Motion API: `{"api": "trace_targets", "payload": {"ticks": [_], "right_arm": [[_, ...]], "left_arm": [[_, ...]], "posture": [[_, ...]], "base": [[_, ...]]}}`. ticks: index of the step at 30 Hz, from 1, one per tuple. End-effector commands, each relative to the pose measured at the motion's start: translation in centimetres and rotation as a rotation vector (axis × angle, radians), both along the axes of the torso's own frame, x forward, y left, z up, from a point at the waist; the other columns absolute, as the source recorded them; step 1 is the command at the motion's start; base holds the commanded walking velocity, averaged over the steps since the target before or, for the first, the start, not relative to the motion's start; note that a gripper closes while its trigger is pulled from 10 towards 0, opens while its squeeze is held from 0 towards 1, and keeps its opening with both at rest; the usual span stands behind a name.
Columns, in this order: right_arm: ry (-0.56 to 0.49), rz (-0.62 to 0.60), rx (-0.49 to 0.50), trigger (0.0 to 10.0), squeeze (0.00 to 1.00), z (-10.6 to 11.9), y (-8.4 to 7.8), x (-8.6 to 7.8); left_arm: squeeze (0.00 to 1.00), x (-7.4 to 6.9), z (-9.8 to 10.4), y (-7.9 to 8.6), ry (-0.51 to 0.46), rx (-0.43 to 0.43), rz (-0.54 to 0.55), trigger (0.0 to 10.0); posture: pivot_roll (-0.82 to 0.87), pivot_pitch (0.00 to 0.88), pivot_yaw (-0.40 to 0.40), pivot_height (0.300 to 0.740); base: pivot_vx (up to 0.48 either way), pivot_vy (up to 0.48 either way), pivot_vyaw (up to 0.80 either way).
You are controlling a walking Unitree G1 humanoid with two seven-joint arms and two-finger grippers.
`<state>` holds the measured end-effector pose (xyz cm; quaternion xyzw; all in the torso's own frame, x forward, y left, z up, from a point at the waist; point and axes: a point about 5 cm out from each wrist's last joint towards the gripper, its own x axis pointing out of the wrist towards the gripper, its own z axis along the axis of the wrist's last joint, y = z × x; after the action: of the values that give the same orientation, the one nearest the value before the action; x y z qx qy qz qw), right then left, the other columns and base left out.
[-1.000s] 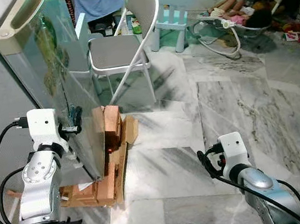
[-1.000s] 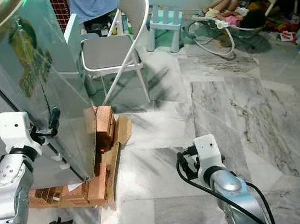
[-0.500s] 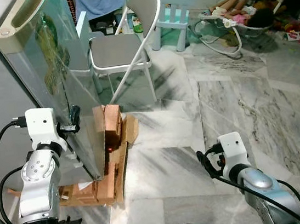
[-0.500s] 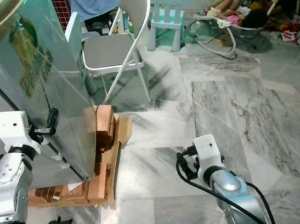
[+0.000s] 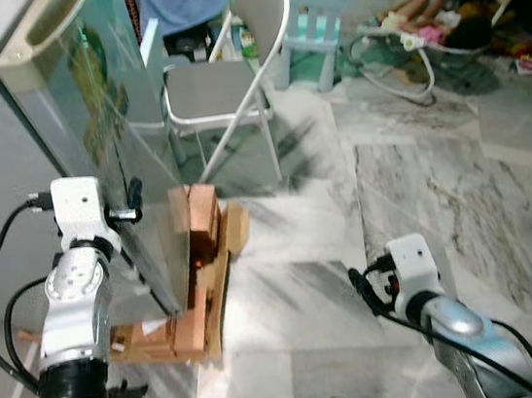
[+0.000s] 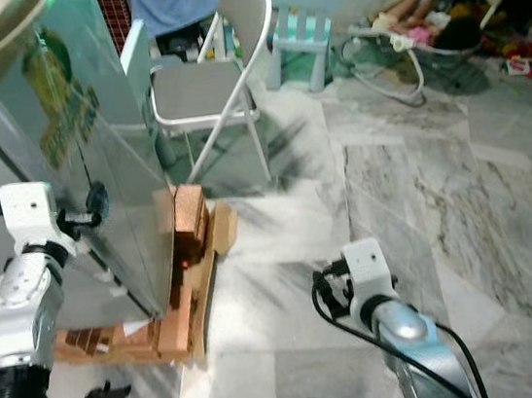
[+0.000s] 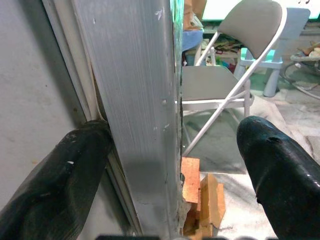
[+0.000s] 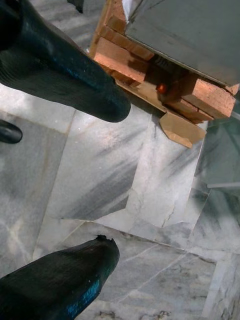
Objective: Restocking fridge
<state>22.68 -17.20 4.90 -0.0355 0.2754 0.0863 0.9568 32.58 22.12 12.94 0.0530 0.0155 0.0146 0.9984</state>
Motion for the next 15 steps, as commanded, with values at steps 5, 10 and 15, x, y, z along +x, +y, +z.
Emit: {"api": "trace_targets", "payload": {"ticks": [5,10,15], "right_arm": [[0.018,0.044,0.011,10.0,0.0,-0.2,0.4,0.1],[0.023,0.075,0.012,10.0,0.0,-0.3,0.7,0.2],[0.026,0.079,0.011,10.0,0.0,-0.4,1.0,0.2]], "left_arm": [[0.0,2.9,4.7,-8.1,-0.132,-0.067,-0.359,10.0],[0.0,0.8,10.2,-18.9,-0.27,-0.131,-0.821,10.0],[0.0,-3.8,13.3,-26.4,-0.345,-0.252,-1.145,10.0]], "posture": [[0.12,0.067,-0.073,0.74],[0.12,0.062,-0.077,0.74],[0.11,0.055,-0.068,0.74]], "base": [[0.0,0.0,0.0],[0.0,0.0,0.0],[0.0,0.0,0.0]]}}
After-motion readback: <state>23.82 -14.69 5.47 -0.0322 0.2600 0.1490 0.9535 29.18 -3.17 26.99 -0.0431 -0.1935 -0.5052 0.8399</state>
